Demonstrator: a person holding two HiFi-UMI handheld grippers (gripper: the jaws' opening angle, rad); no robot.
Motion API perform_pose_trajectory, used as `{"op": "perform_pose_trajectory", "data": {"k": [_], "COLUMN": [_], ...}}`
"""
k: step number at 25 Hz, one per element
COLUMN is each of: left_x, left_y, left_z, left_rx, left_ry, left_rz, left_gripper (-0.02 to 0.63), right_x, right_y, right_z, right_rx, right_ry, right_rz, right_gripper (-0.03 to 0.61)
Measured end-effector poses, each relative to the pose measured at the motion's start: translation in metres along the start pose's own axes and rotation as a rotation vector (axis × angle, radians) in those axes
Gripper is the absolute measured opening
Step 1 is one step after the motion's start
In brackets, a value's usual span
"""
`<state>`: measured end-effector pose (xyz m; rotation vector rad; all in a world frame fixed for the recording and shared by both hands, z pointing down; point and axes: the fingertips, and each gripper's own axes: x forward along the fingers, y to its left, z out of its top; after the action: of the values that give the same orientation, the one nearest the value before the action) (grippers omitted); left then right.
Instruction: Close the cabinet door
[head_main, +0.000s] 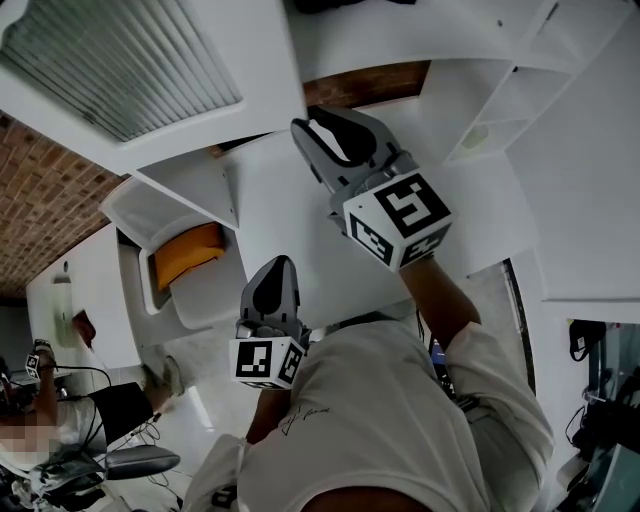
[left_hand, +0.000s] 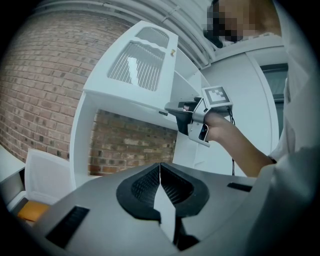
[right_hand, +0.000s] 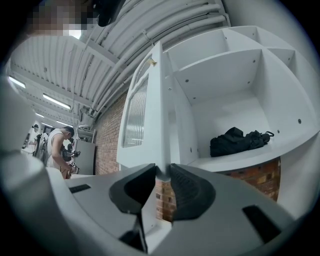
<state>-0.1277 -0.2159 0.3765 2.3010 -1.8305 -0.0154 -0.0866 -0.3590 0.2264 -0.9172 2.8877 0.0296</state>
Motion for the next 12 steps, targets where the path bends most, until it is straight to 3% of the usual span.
{"op": "perform_pose_trajectory", "data": {"k": [12], "left_x": [0.000], "left_y": [0.001], "left_z": [0.004], "left_rx": [0.007], "left_ry": [-0.004], "left_rz": [-0.008], "left_gripper": [0.018], "right_x": [0.010], "right_y": [-0.012], "right_z": [0.000], "right_rx": [-0.017], "right_ry": [-0.001], "right_rz": [-0.046], "right_gripper": [0.087]}}
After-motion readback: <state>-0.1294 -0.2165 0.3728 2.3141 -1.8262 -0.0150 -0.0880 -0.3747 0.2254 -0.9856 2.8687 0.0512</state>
